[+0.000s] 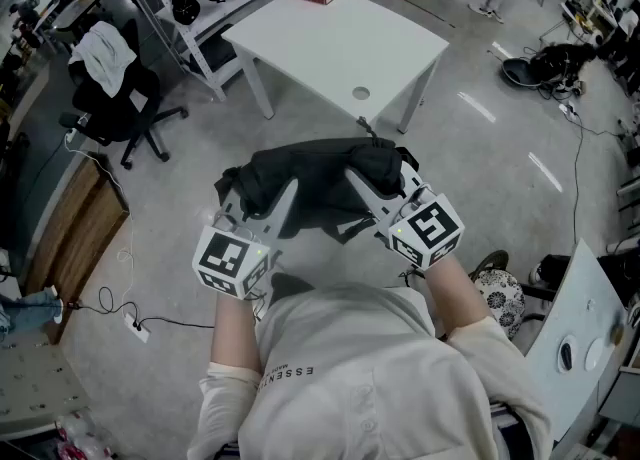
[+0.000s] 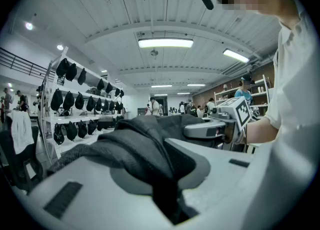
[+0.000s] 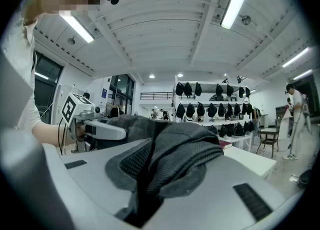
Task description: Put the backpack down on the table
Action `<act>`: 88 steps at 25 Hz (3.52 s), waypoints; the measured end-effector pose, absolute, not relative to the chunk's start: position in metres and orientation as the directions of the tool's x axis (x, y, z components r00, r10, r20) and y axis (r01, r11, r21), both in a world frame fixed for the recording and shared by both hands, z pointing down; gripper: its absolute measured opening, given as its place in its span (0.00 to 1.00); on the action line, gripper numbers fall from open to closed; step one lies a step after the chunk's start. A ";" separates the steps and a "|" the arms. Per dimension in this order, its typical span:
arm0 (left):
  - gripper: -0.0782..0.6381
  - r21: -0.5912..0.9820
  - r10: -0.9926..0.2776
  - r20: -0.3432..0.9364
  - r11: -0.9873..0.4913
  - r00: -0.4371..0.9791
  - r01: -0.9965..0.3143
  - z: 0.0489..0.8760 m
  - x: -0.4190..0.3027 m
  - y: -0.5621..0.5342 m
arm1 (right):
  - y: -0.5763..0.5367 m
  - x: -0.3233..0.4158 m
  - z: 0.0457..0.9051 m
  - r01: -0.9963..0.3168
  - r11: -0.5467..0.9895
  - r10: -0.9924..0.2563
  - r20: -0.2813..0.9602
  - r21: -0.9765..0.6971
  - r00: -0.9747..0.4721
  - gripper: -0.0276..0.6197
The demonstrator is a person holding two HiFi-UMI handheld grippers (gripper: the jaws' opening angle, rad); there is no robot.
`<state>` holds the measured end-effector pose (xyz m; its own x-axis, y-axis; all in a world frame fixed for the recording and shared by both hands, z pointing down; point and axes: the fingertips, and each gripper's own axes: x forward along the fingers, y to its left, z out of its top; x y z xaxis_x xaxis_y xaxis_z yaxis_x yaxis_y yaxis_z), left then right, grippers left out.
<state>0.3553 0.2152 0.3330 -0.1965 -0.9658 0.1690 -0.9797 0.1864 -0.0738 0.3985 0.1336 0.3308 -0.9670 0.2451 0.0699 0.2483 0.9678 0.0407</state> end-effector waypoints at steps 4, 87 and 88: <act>0.21 -0.069 -0.966 0.169 0.187 -0.197 -0.980 0.336 0.354 0.215 | 0.134 0.397 0.334 0.249 0.968 0.245 0.076 0.040 -0.967 0.16; 0.21 -0.037 -0.877 0.168 -0.462 0.451 -0.886 0.322 -0.156 -0.263 | -0.303 -0.073 0.316 -0.358 0.933 -0.361 0.106 0.040 -0.927 0.16; 0.21 -0.034 -0.873 0.166 -0.470 0.459 -0.882 0.323 -0.158 -0.271 | -0.311 -0.075 0.316 -0.366 0.930 -0.369 0.108 0.044 -0.923 0.16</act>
<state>-0.1585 -0.2711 0.3231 0.4587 -0.8729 0.1663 -0.8820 -0.4700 -0.0339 -0.0746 -0.3109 0.3162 -0.9233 -0.3688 0.1076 -0.3662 0.9295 0.0437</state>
